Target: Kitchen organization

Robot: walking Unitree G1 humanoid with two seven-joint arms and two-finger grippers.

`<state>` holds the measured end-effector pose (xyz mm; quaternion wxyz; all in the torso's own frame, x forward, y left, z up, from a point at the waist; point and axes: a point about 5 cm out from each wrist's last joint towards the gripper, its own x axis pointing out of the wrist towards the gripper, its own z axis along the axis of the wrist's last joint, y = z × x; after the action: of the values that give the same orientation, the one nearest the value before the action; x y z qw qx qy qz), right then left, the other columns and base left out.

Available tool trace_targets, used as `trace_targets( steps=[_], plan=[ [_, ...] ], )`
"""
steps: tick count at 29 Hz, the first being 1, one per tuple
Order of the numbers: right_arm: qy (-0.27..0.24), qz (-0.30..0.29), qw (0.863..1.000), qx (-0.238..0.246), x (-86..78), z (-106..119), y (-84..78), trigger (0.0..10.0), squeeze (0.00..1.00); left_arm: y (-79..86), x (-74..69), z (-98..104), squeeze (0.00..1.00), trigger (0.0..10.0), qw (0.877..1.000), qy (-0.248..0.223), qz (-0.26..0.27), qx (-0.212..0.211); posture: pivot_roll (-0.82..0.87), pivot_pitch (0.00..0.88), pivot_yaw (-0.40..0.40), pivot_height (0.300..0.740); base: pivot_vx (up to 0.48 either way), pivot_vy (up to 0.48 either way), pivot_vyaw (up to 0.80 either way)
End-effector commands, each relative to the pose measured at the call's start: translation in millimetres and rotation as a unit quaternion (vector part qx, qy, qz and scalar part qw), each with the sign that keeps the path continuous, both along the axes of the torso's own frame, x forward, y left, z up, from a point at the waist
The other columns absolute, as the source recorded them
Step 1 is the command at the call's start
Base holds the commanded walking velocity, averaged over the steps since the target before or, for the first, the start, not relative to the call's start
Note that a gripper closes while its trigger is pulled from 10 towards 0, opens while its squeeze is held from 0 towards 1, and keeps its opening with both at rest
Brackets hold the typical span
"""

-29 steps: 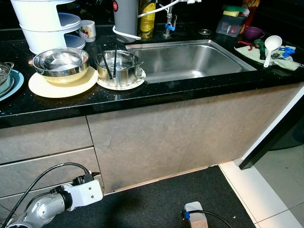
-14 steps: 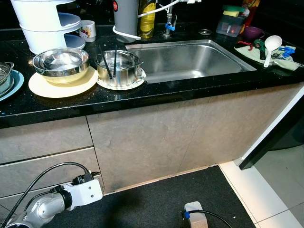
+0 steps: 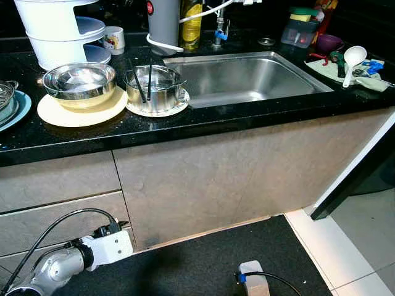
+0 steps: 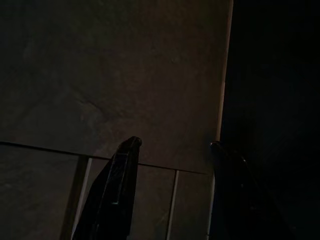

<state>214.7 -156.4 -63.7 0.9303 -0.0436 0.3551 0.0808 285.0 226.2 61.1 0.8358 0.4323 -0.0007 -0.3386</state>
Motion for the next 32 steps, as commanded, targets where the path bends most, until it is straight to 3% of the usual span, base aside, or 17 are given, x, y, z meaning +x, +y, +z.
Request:
trace_targets(
  steps=[1, 25, 32],
  plan=[
    [0.012, -0.009, 1.0, 0.001, -5.2, -4, -2.0, 10.0, 0.0, -0.5, -4.5, -8, 0.0, 10.0, 1.0, 0.019, -0.003, 0.009, -0.05, 0.152, -0.056, 0.74, 0.0, 0.0, 0.0],
    [0.018, -0.017, 1.0, 0.001, -15.6, -8, -5.1, 10.0, 0.0, -1.1, -10.6, -11, 0.0, 10.0, 1.0, 0.017, -0.011, 0.005, -0.06, 0.15, -0.043, 0.74, 0.0, 0.0, 0.0],
    [0.012, -0.015, 1.0, 0.0, -9.7, -5, -6.3, 10.0, 0.0, -2.6, -12.2, -12, 0.0, 10.0, 1.0, 0.016, -0.016, 0.004, -0.05, 0.148, -0.044, 0.74, 0.0, 0.0, 0.0]
  ],
)
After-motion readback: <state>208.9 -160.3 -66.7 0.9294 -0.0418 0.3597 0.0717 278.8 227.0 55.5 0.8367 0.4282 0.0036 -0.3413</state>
